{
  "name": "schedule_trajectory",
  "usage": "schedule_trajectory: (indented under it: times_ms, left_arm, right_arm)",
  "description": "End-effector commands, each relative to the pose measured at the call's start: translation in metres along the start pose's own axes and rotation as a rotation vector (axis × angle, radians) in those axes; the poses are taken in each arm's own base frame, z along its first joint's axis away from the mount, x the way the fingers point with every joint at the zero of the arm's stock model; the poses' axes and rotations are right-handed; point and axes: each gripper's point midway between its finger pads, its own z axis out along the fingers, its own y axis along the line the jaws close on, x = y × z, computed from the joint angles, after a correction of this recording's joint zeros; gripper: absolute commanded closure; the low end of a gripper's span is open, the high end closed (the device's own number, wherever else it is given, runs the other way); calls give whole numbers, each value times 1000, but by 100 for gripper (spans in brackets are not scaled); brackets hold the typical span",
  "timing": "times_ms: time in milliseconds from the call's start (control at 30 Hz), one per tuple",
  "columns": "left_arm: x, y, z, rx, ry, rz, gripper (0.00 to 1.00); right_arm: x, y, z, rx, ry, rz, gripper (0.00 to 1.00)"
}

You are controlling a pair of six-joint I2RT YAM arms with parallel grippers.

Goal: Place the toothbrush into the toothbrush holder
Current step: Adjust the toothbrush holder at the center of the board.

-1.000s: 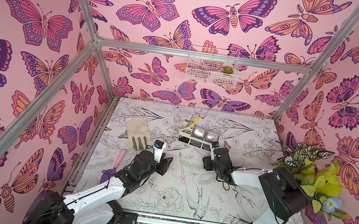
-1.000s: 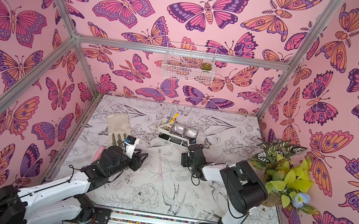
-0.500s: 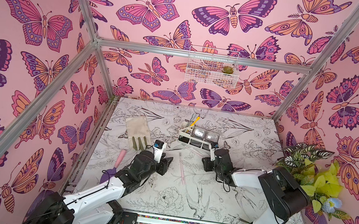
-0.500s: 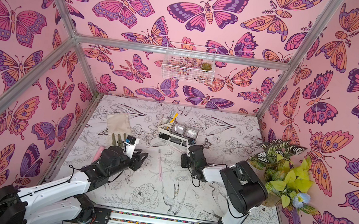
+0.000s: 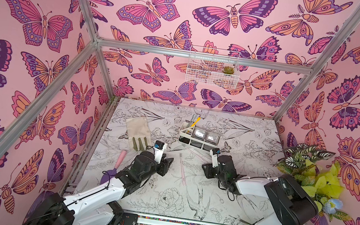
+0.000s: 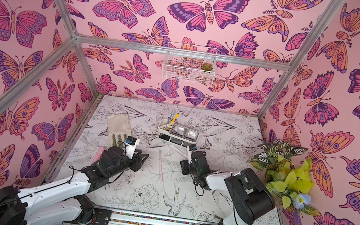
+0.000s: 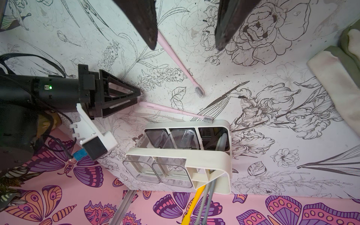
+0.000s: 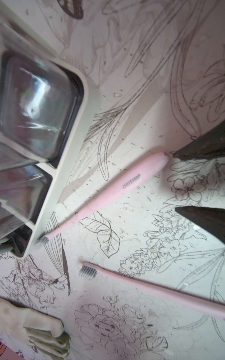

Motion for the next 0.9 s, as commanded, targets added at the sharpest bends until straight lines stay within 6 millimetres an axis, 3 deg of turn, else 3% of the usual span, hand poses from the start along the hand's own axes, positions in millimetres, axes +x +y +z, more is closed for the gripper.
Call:
schedule_trajectory:
  times_ms: [0,400,533,867]
  left_arm:
    - [-6,-3,1,6,-7,-9,50]
    - [-6,-3,1,7,-11,-11,50]
    - [-4,-3,4,9,0,-13,50]
    - [-3,-3,4,7,3,-9,50]
  right_arm:
    - [32,-10,-3,47,116,-9,57]
    - [-7,-20,-6,184,124,-129,53]
    - [-9,-24,0,223,180,-177,53]
    - [-9,-6,21,114,225,-205,53]
